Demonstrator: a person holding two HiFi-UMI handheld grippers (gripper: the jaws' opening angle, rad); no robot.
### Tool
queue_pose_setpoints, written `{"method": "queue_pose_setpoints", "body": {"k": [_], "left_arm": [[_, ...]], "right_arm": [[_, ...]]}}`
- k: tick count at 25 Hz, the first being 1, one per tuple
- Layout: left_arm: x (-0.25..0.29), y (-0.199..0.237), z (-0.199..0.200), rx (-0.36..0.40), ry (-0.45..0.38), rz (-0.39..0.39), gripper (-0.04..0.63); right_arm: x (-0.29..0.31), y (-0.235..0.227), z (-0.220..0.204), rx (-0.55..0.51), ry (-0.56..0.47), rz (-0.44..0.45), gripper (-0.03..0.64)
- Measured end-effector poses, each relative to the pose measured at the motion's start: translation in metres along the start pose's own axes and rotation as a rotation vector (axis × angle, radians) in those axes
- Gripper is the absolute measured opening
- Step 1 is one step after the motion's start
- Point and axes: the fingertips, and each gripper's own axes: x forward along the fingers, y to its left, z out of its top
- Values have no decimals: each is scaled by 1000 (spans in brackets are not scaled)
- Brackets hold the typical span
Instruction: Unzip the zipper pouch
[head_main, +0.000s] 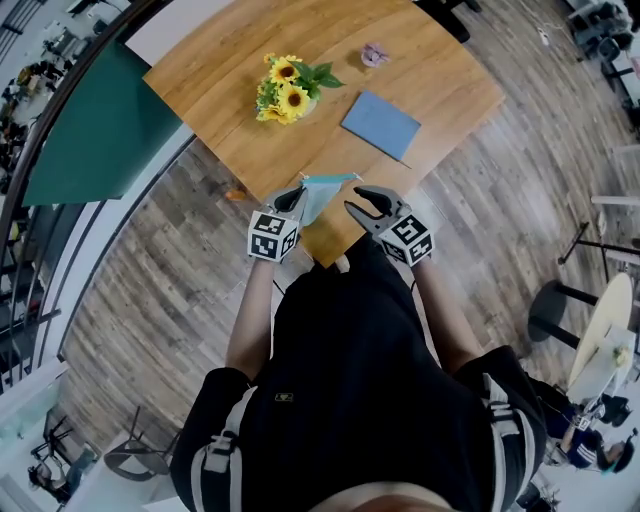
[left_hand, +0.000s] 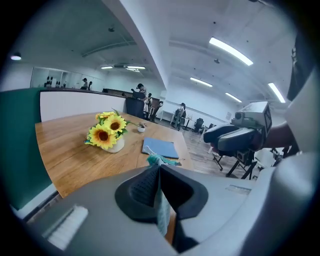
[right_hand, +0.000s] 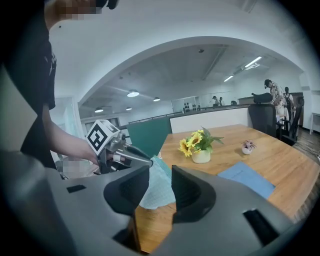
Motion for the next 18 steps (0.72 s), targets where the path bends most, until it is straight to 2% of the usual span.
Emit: {"method": "queue_pose_setpoints", "body": {"k": [4, 9, 14, 18], "left_arm": [[-4, -9, 1, 86, 7, 3, 8], [-10, -17, 0, 154, 2, 19, 8], [-15, -28, 1, 240, 19, 35, 6], [-16, -36, 1, 304, 37, 47, 6]], "right_arm": [[3, 7, -2, -9, 21, 4, 130], [2, 22, -3, -25, 38, 17, 114], [-2, 31, 3, -4, -19, 37, 114], [-1, 31, 9, 10, -48, 18, 103]]}}
